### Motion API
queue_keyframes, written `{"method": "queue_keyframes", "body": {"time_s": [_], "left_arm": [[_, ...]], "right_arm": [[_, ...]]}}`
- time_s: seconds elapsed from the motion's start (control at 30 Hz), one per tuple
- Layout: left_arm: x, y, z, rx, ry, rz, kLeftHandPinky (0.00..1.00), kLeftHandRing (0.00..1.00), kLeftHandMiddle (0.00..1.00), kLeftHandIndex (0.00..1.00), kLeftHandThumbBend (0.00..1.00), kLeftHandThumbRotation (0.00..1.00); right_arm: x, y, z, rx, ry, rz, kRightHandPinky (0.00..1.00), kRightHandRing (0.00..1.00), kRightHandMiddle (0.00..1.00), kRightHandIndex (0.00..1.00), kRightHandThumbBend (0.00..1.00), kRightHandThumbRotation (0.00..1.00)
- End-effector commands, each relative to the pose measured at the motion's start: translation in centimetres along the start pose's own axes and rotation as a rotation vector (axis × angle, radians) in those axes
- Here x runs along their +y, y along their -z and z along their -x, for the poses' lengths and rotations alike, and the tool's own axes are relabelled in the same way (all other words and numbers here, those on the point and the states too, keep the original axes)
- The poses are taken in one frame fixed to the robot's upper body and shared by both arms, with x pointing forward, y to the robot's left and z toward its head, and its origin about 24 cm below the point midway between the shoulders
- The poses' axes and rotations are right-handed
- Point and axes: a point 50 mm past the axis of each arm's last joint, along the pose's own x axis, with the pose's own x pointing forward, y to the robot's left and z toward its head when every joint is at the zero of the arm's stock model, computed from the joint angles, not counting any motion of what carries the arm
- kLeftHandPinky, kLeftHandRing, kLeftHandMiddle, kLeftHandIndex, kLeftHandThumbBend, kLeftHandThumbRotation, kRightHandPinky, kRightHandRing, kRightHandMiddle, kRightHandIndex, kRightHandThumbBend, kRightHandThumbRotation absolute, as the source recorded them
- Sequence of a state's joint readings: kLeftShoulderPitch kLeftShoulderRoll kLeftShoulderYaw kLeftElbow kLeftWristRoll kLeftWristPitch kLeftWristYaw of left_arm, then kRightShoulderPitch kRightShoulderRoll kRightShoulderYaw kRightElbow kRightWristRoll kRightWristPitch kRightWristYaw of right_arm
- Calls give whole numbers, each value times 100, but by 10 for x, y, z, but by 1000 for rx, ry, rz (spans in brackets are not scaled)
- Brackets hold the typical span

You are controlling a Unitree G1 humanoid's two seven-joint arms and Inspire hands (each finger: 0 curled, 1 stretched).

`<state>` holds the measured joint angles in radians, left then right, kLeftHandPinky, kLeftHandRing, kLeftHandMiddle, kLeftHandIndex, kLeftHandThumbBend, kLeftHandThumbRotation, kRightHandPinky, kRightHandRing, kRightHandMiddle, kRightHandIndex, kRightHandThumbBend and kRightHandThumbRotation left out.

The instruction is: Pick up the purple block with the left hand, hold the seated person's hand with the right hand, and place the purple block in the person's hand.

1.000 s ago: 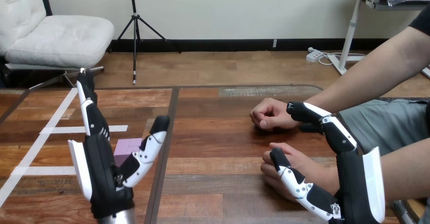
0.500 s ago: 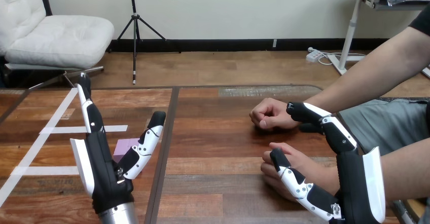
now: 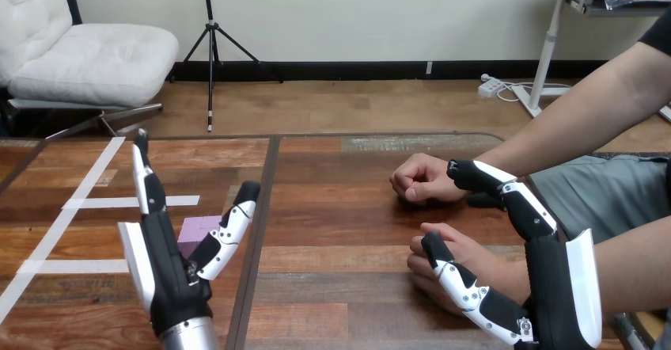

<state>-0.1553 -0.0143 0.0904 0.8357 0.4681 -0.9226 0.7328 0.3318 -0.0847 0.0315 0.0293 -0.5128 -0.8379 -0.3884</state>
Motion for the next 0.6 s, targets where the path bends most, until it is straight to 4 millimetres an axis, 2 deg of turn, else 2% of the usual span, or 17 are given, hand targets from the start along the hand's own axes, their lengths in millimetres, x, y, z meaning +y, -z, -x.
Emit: {"method": "queue_keyframes", "body": {"time_s": [0.0,0.57], "left_arm": [[-11,-8,-19,-39,14,5,100,99,99,97,82,38],[-13,0,-17,40,12,-41,98,98,98,97,87,40]], "right_arm": [[-3,-7,-15,-81,24,-3,66,73,75,74,48,20],[-4,-7,-15,-82,17,-3,67,73,75,75,48,20]]}}
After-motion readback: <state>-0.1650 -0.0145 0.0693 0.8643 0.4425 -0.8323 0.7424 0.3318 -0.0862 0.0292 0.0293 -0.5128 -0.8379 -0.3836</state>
